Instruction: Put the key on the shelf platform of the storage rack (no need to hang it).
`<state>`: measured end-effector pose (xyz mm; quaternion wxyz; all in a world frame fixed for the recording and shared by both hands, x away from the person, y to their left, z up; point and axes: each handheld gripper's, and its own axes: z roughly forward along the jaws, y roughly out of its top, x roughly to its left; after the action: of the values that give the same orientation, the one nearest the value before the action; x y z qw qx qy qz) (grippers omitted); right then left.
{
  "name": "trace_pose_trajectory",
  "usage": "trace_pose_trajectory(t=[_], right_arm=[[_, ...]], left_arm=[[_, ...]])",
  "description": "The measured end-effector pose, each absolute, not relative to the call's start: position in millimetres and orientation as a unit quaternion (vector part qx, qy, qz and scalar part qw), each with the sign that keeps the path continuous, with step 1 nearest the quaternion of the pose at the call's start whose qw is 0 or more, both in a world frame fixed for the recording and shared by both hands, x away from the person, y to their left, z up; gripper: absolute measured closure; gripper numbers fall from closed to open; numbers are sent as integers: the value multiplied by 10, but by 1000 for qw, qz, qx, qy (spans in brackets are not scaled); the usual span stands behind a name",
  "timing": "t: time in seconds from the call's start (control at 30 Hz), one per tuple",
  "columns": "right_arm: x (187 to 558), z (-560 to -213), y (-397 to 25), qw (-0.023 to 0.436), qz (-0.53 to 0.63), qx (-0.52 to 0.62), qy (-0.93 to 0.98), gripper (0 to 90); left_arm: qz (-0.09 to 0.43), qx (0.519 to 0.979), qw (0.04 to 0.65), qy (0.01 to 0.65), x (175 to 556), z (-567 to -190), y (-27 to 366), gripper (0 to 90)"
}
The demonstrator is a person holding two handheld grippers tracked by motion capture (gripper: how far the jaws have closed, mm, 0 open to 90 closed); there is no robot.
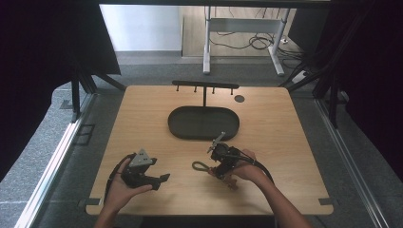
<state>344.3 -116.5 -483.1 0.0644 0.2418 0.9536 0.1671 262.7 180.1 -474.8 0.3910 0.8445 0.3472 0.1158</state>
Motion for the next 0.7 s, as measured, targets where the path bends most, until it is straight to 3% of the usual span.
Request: trace_pose_trajectory(t=[0.7], right_arm=[[3411, -5036, -1033, 51, 141, 223, 963, 575]], left_arm=[[119, 843, 391, 350, 2626, -4733, 1834, 229]])
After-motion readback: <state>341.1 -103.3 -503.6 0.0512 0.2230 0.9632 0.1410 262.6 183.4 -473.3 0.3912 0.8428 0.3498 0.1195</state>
